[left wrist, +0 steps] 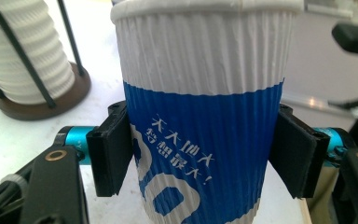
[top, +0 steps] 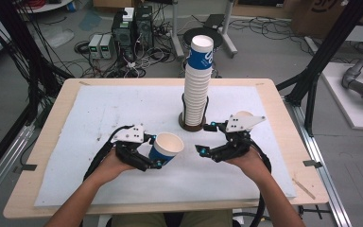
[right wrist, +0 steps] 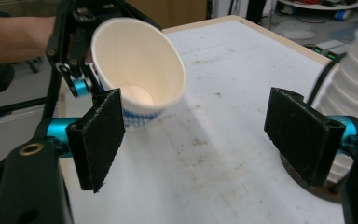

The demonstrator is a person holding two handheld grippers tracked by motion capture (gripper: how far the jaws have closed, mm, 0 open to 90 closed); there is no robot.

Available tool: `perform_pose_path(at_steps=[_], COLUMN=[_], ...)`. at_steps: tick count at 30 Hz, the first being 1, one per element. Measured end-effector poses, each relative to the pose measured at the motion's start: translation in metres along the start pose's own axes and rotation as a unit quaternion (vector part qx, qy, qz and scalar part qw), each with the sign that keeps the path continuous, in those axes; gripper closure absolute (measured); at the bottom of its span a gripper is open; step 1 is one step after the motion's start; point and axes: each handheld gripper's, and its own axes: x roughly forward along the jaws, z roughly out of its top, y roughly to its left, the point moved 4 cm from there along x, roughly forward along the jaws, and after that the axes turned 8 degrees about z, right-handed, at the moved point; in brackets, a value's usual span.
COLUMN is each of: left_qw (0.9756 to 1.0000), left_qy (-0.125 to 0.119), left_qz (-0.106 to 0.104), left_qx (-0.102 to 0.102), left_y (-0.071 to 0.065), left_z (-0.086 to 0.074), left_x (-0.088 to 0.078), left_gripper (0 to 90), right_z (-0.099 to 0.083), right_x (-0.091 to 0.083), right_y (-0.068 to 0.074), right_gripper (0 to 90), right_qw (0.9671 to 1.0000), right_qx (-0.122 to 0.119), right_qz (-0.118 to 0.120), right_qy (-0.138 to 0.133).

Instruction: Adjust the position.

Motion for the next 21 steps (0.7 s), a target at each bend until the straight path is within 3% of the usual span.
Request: perform_pose_path(at_steps=[6,11,18,21], left_qw=[0.9985,0.9962,0.9930,0.9918], left_qy=[-0.052,-0.082,-0.111,-0.119], left_qz=[0.013,0.027,0.039,0.046], left_qx=[-0.005,-0.005,-0.013,-0.007], left_y=[0.003,0.004,0.007,0.009], left_z=[-0.003,-0.007,-0.015,-0.015], left_x=[-0.008,-0.010,-0.013,-0.016], left_gripper=[29.0,29.0,28.9,28.8], right_z=[-0.014,-0.028,-0.044,-0.047], right_x=[-0.008,-0.014,-0.022,-0.024], right_y=[-0.005,-0.010,-0.015,-0.016], right_gripper=[20.7,20.7,20.7,20.7], right_qw=[0.9993,0.9978,0.9951,0.9943], right_qx=[0.009,0.017,0.029,0.028], right_qz=[-0.034,-0.058,-0.089,-0.100], right_qy=[-0.015,-0.028,-0.029,-0.027])
